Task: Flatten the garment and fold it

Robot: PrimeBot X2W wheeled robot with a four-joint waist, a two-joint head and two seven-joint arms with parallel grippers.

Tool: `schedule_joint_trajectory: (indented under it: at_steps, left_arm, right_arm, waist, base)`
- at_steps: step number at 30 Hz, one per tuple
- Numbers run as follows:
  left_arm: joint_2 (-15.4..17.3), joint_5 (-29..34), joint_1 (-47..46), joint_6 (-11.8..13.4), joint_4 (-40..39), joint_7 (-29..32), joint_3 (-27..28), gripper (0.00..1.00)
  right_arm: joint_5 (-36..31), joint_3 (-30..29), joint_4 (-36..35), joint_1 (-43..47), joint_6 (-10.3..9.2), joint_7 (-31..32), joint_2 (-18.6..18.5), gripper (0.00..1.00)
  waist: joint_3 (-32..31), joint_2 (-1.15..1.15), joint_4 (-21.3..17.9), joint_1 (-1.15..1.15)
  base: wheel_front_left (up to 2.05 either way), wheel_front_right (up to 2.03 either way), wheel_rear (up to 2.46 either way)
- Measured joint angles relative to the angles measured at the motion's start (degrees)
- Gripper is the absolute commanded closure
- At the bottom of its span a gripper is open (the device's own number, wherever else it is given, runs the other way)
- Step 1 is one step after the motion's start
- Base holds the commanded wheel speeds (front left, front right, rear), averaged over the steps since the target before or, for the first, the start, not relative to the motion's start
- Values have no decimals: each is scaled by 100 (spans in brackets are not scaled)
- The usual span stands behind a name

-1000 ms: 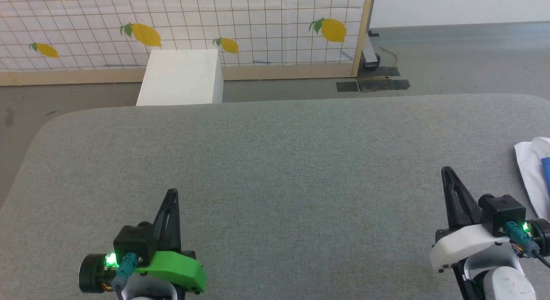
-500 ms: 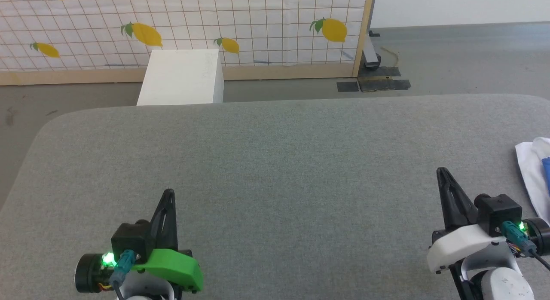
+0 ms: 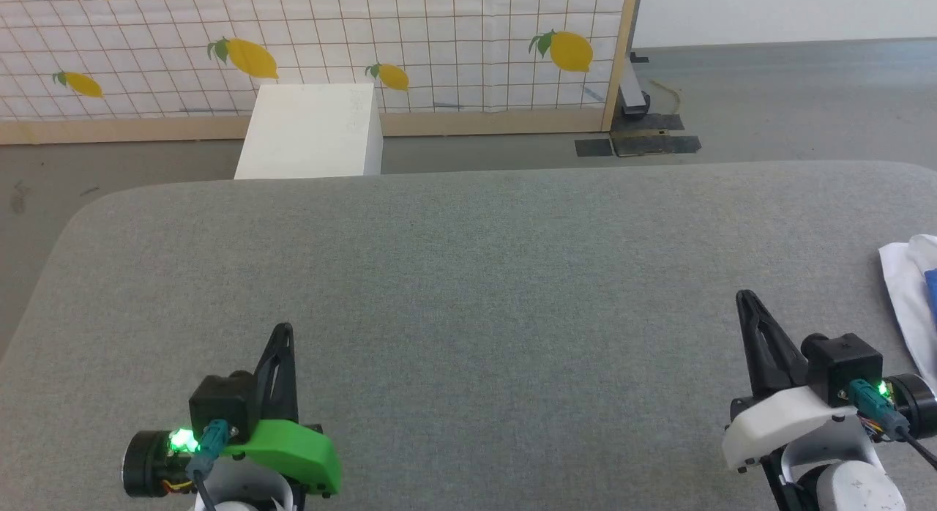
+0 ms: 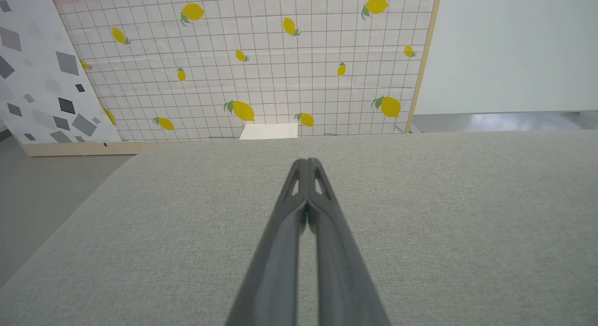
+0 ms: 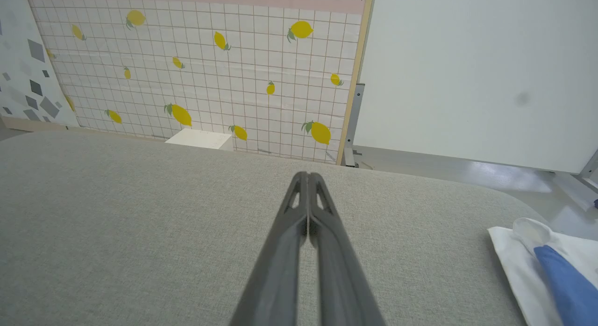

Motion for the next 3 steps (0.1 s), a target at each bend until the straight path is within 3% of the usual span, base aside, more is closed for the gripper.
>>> schedule_joint_trajectory:
  at_steps: [3]
  left_arm:
    - [0, 16, -25, 0, 1, 29, 15, 100]
  right_arm:
    - [7, 27, -27, 9, 0, 29, 0, 100]
  waist:
    - [0, 0, 3, 0]
  base:
    - [0, 0, 0]
